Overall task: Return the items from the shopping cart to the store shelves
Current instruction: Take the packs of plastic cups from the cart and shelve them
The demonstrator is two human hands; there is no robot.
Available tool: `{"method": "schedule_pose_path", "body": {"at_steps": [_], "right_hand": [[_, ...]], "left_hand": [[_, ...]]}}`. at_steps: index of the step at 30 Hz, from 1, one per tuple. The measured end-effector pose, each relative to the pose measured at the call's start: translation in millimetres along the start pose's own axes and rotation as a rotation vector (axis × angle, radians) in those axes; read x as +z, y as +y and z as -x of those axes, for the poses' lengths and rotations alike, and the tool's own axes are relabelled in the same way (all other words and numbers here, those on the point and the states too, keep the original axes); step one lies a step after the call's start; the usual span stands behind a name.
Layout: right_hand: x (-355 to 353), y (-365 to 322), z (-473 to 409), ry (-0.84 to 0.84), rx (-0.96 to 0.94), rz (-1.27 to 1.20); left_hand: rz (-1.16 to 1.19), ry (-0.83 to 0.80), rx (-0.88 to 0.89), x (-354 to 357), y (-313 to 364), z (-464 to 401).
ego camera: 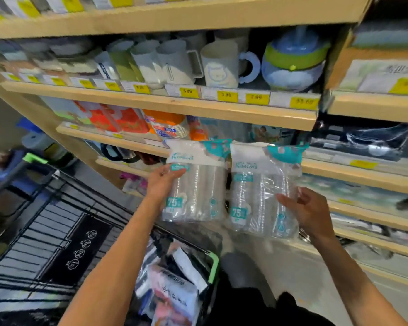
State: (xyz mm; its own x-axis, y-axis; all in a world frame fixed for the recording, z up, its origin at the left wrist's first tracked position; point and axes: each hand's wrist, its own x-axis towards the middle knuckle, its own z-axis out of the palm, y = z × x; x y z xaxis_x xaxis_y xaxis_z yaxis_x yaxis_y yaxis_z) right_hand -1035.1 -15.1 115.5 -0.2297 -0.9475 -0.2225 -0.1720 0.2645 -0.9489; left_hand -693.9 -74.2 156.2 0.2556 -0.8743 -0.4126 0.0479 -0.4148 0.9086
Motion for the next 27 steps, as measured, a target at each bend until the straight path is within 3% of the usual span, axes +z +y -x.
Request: {"method": "schedule_pose_path", "body": {"at_steps": [8,11,17,19,24,27], "right_hand": [[-4,13,7,0.196,0.135,-0.155],[11,12,14,0.251,0.128,-0.193],[31,19,9,0.300,0.092,-0.218],[35,21,4,0.283,0.102,-0.223],[44,10,0,0.306,0.074,-0.224],[45,-7,-11,0.330,0.028,-0.168]], "left_hand": [[0.015,-0.312,0.044,59,34,-81],[0.045,-0.348,0.090,78,42,-109],[0.079,-0.247,0.263,97,51,-159],[-0.011,-0.204,0.325,97,40,-172],[-0.402,0.119,0.553,97,7,-154],[-0.538,0.154,0.585,96,-4,-140]]}}
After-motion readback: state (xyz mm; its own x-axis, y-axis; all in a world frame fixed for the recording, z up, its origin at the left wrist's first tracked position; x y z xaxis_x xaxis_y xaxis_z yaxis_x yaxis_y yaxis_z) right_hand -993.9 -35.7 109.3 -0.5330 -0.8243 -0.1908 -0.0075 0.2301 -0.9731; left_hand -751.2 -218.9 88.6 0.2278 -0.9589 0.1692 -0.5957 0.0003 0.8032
